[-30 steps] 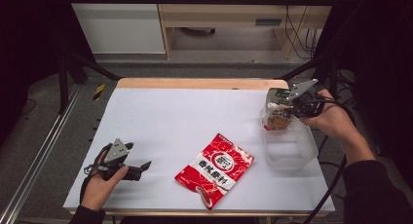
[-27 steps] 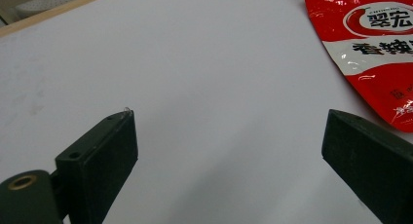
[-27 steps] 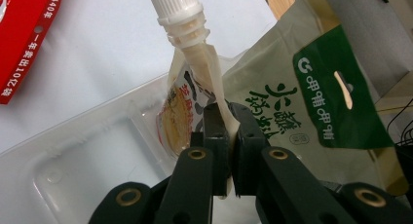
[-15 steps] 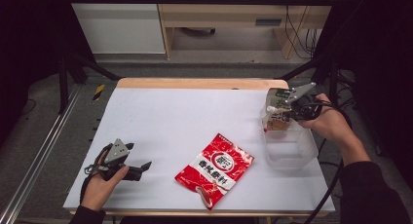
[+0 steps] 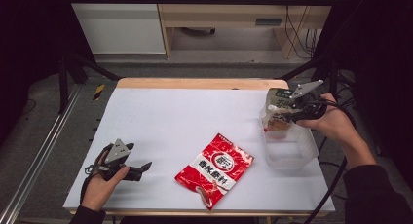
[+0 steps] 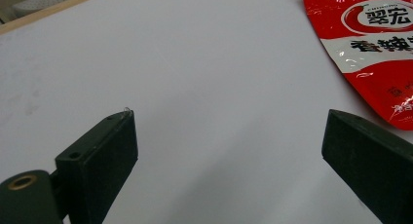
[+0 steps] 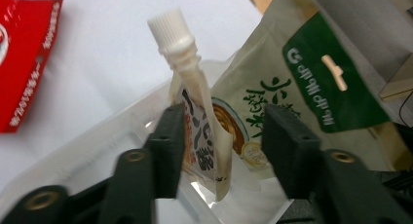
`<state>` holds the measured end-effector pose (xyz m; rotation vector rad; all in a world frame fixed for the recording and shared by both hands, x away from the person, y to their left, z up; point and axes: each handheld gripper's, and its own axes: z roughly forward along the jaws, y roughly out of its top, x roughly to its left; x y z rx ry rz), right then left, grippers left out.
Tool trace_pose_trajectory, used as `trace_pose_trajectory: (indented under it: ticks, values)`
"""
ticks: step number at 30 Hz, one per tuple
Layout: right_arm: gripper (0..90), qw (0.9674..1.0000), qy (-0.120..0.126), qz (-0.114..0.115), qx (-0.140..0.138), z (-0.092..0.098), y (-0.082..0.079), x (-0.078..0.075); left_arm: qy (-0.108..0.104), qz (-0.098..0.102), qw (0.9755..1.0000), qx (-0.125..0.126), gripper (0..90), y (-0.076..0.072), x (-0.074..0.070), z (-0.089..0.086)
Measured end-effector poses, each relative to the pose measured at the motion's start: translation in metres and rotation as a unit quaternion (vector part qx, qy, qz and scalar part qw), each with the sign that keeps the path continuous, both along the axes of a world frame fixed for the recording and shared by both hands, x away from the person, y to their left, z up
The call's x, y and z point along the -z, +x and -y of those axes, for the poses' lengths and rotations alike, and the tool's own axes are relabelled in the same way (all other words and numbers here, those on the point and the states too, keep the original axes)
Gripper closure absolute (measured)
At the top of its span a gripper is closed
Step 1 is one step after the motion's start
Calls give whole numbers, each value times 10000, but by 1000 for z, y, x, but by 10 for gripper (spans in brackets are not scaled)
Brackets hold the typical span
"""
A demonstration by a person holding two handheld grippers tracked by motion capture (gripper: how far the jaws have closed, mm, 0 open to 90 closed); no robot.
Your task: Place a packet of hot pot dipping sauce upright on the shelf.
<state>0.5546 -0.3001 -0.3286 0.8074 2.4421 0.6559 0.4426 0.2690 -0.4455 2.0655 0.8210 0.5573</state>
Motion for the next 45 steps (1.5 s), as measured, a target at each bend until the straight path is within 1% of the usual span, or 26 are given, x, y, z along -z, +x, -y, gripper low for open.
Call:
trace_pose_trajectory:
  ticks: [2, 4, 6, 9, 10, 12, 13, 15, 18, 21, 23, 24, 26, 27, 29, 31, 32, 35, 36, 37, 38, 41, 42, 45]
  values:
    - [418, 9999, 83, 78, 102, 0, -5, -5, 61, -2, 10000, 46, 60, 0, 1, 2]
    - [369, 9995, 118, 219, 170, 0, -10, -11, 99, -1, 9999, 85, 59, -1, 1, 5]
    - [324, 9990, 176, 322, 261, -2, -17, -18, 95, -3, 9999, 94, 58, -1, 1, 7]
    - [270, 9977, 267, 571, 266, -7, -29, -28, 148, -10, 9998, 138, 57, -2, 2, 10]
    - [239, 9974, 301, 577, 318, -11, -33, -31, 151, -11, 9998, 145, 55, -2, 2, 11]
    - [195, 9969, 226, 602, 452, -18, -41, -36, 170, -16, 9997, 163, 48, -3, 2, 13]
    - [192, 9962, 240, 722, 426, -25, -49, -40, 191, -10, 9997, 173, 47, -3, 2, 14]
    - [183, 9945, 380, 923, 316, -37, -62, -45, 205, -5, 9996, 197, 46, -3, 2, 16]
    - [169, 9930, 505, 1036, 242, -53, -77, -47, 216, -16, 9995, 222, 45, -4, 2, 18]
    - [173, 9922, 604, 1064, 228, -66, -88, -44, 172, -68, 9995, 243, 45, -5, 1, 19]
    - [174, 9918, 624, 1090, 227, -75, -94, -39, 175, -60, 9995, 257, 45, -6, 1, 20]
    - [174, 9914, 692, 1083, 229, -80, -98, -35, 182, -54, 9995, 255, 45, -6, 1, 21]
    - [174, 9910, 774, 1075, 214, -87, -102, -29, 169, -143, 9993, 292, 45, -6, 0, 23]
    - [174, 9907, 823, 1059, 218, -90, -104, -25, 208, -154, 9992, 308, 45, -7, 0, 24]
    - [175, 9904, 890, 1036, 232, -96, -107, -16, 229, -136, 9991, 342, 45, -8, 0, 27]
    - [179, 9890, 1028, 1030, 248, -100, -109, -8, 258, -89, 9990, 365, 46, -9, 0, 31]
    - [179, 9884, 1114, 1003, 247, -104, -111, -2, 286, -58, 9988, 384, 46, -10, 0, 33]
    - [173, 9882, 1206, 909, 255, -111, -115, 13, 295, -8, 9986, 429, 45, -11, 0, 38]
    - [170, 9889, 1201, 835, 265, -115, -117, 20, 310, 9, 9986, 435, 45, -12, 0, 39]
    - [169, 9890, 1205, 817, 254, -117, -118, 25, 324, 13, 9985, 442, 46, -12, 0, 40]
    - [169, 9887, 1249, 789, 269, -119, -119, 31, 330, 16, 9985, 442, 45, -12, 1, 41]
    - [161, 9892, 1309, 599, 275, -124, -122, 47, 353, 15, 9983, 455, 46, -12, 1, 43]
    - [160, 9894, 1316, 530, 298, -125, -122, 54, 355, 16, 9983, 460, 46, -13, 1, 44]
    - [152, 9897, 1341, 355, 366, -125, -122, 69, 362, 13, 9983, 464, 46, -13, 1, 45]
